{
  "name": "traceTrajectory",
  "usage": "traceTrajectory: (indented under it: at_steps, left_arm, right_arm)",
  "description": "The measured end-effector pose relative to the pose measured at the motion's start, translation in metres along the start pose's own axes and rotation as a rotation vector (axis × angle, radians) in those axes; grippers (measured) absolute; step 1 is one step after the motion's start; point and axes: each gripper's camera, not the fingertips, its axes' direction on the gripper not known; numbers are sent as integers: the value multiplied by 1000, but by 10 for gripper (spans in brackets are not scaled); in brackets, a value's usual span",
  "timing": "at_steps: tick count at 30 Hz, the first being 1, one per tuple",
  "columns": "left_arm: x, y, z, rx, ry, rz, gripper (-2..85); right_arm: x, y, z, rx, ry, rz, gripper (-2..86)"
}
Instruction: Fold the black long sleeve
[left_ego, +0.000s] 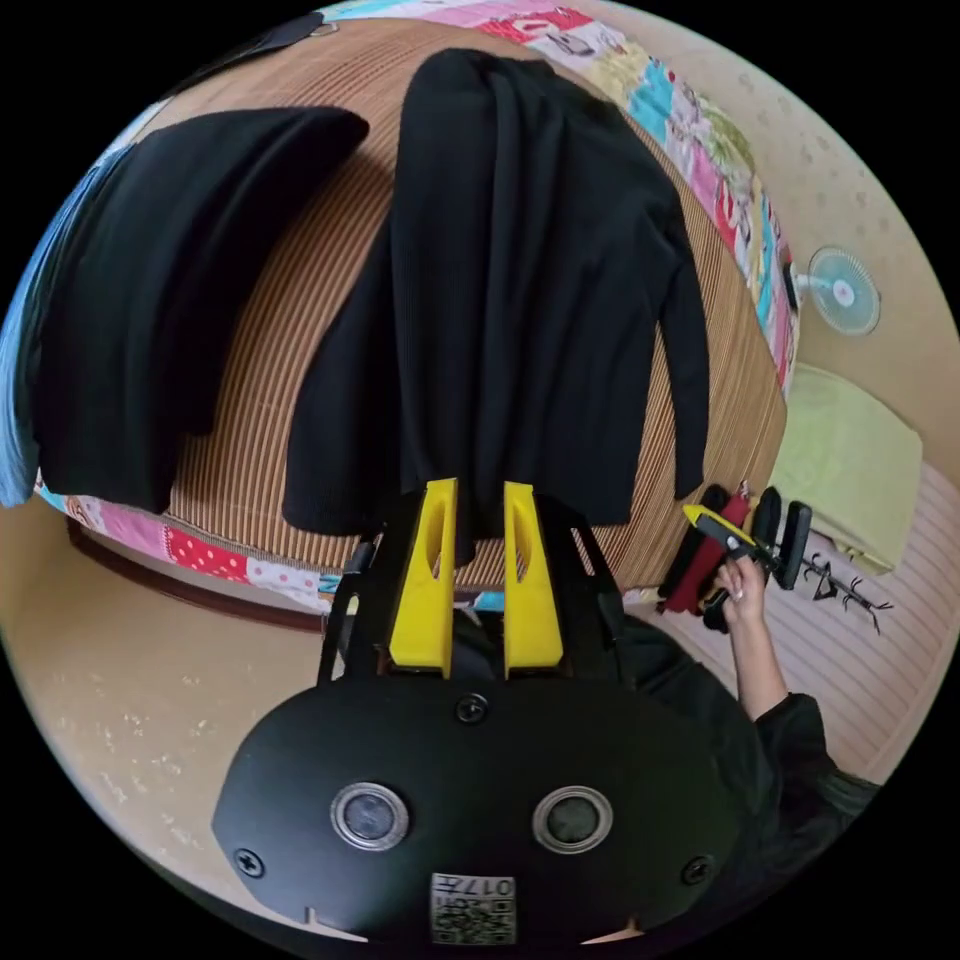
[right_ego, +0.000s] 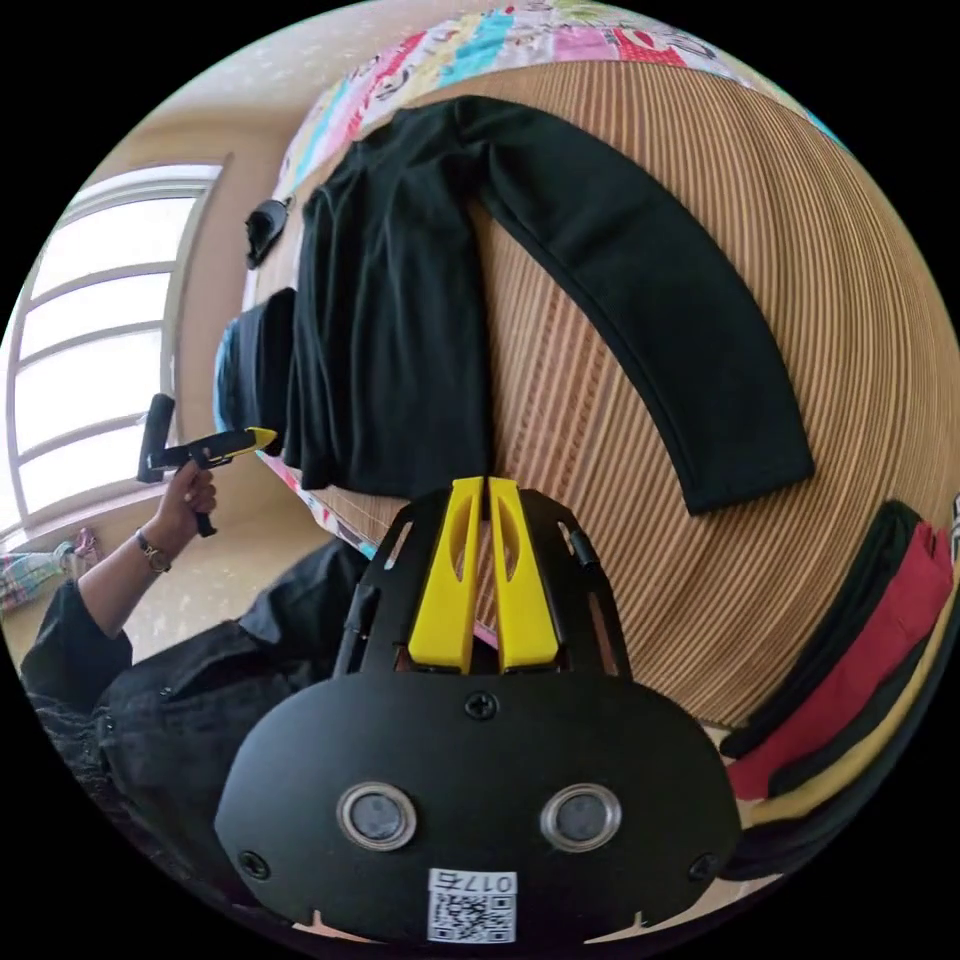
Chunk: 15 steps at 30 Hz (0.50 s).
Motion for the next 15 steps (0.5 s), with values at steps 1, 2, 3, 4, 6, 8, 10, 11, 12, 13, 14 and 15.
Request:
traceTrajectory:
  at_steps: [1,2,3,4,6,8,10,11,12,13,14,15]
  left_arm:
    - [-4,-8,-1,11,11,-5,80]
    - [-6,-12,0,12,6,-8,81]
    - [-12,-16,5,7,-18,-19,85]
    - [-19,-19,12,-8,-45,-31,91]
    - [-33,-19,30,-48,-66,-55,98]
    - [-47,-18,55,-126,-25,-62,101]
    - [-63,-16,81,-190,8,-53,93]
    - [-66,-15,84,-180,14,-52,84]
    - [-76,-14,87,-161,28,-70,65]
    - [-87,-15,91,-167,82,-99,54]
    - [-94,-16,94,-177,125,-113,48]
    - [-106,-18,101,-215,231,-130,41]
  right_arm:
    - [-5,-11,6,-1,-14,-19,47]
    - [-7,-15,11,-8,-19,-28,53]
    - [-10,-23,23,-29,-24,-36,62]
    - [-11,-27,40,-69,-24,-40,65]
    - [-12,-27,72,-183,4,-53,58]
    - [-14,-17,107,-351,122,-112,32]
    - [-24,3,105,-283,156,-246,20]
    - [-25,7,103,-272,176,-251,18]
    - [-25,15,98,-262,218,-271,14]
    - [-25,23,93,-256,273,-310,12]
    - [-25,27,90,-252,303,-334,11]
    - [-22,35,85,-245,361,-370,9]
